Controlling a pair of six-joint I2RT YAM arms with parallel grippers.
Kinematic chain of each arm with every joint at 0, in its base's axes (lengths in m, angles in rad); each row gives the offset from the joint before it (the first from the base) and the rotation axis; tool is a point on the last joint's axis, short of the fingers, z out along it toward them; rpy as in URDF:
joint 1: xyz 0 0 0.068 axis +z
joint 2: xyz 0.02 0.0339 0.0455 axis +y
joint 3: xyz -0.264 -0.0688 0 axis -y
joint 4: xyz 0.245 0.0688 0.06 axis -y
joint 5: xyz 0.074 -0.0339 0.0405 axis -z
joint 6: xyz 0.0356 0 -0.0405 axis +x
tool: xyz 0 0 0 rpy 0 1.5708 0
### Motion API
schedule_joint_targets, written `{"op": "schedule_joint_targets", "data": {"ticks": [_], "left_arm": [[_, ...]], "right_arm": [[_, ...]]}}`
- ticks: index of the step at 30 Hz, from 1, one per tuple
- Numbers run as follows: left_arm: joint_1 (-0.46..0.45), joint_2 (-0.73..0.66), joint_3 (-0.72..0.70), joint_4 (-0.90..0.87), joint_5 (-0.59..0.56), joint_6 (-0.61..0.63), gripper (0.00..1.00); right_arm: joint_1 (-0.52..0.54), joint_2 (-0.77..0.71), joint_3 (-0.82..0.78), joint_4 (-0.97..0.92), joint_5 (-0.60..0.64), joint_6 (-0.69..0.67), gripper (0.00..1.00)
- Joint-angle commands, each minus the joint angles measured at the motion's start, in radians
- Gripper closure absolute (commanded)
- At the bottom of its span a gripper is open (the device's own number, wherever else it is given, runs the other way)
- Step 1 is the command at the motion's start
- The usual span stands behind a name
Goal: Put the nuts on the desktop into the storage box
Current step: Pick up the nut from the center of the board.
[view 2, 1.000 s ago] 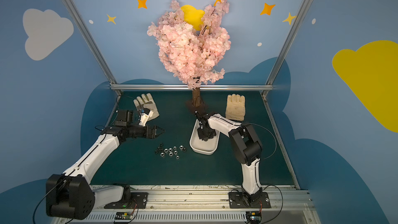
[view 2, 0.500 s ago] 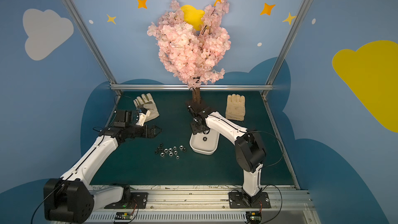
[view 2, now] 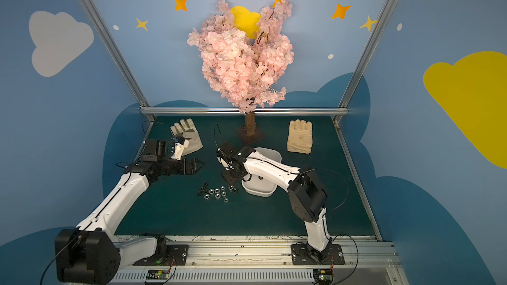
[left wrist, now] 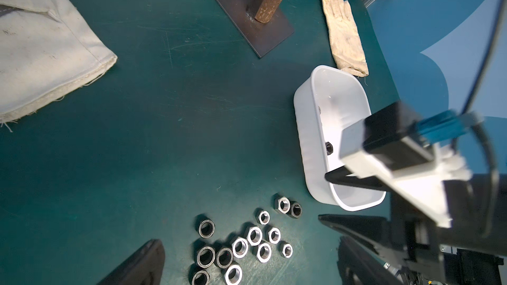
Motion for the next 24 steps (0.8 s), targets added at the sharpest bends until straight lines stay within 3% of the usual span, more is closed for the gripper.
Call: {"op": "schedule_joint_targets", "data": {"ticks": [1,9,24], "left_arm": [[0.006,-0.009,0.019,-0.003,0.002,-0.003,0.00],[0.011,-0.012,0.019,-0.004,-0.012,-0.004,0.00],[0.018,-0.021,0.016,-0.003,-0.035,-0.009,0.00]], "right_arm": [[0.014,0.066,0.050,-0.049,-0.013,-0.025,0.42],[0.033,0.188,0.128,-0.116,0.023,-0.040,0.42],[0.039,0.260,0.153,-0.144,0.048,-0.039,0.50]]}}
